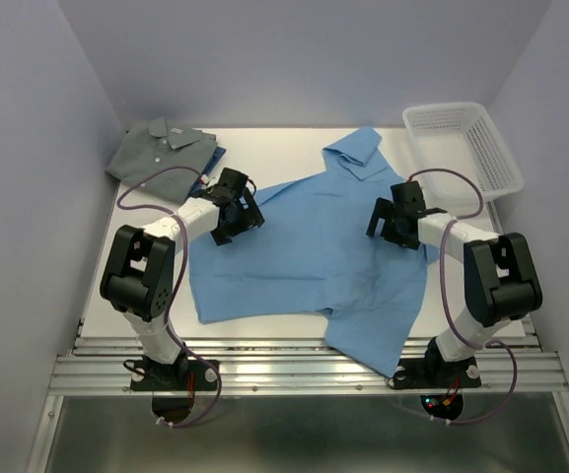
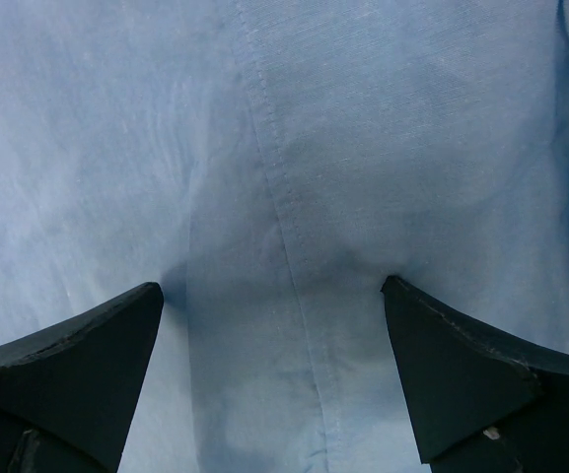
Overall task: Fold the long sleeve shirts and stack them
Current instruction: Flatten the shirt out
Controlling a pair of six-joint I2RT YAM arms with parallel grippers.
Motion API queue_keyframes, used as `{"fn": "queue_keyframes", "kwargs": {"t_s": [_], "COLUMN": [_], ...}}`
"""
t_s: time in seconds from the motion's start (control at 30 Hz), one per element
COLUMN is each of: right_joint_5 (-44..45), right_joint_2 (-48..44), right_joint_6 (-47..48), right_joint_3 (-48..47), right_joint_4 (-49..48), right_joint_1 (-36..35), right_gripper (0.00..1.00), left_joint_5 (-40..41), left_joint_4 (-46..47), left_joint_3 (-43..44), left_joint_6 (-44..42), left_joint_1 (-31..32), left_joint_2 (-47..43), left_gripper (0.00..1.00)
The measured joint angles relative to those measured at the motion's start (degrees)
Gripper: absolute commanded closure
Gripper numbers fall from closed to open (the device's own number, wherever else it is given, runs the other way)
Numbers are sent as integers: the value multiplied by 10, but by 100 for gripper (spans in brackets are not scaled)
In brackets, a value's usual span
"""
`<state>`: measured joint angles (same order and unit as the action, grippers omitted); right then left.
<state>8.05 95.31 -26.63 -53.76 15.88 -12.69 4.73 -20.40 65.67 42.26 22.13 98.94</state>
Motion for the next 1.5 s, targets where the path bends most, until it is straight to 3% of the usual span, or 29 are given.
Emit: {"fn": "queue_keyframes", "kwargs": {"t_s": [0.2, 0.8, 0.97, 1.23, 1.33, 1.37, 1.43, 1.47, 1.5], "right_joint_5": [18, 25, 25, 24, 24, 24, 24, 24, 24], "right_joint_2": [-38, -39, -39, -42, -43, -44, -46, -48, -49], "right_joint_6": [8, 29, 29, 29, 29, 29, 29, 29, 29], "right_joint_3": [36, 35, 35, 36, 36, 36, 36, 37, 37], "right_joint_4": [36, 52, 52, 63, 66, 67, 71, 74, 76], "right_joint_1": [61, 62, 62, 62, 62, 62, 62, 62, 62], "right_gripper": [0, 0, 0, 0, 0, 0, 0, 0, 0], "left_joint_5": [38, 72, 73, 68, 67, 67, 68, 67, 65], "left_joint_4": [-22, -47, -49, -36, -28, -27, -27, -24, -22], "left_joint_3": [35, 223, 221, 214, 230, 239, 256, 263, 266], "left_joint_6": [3, -7, -12, -14, -14, -15, -21, -20, -23], "left_joint_1": [0, 0, 0, 0, 0, 0, 0, 0, 0], "left_joint_2": [24, 123, 149, 174, 202, 213, 228, 231, 232], "left_gripper": [1, 1, 2, 13, 30, 49, 77, 100, 100]}}
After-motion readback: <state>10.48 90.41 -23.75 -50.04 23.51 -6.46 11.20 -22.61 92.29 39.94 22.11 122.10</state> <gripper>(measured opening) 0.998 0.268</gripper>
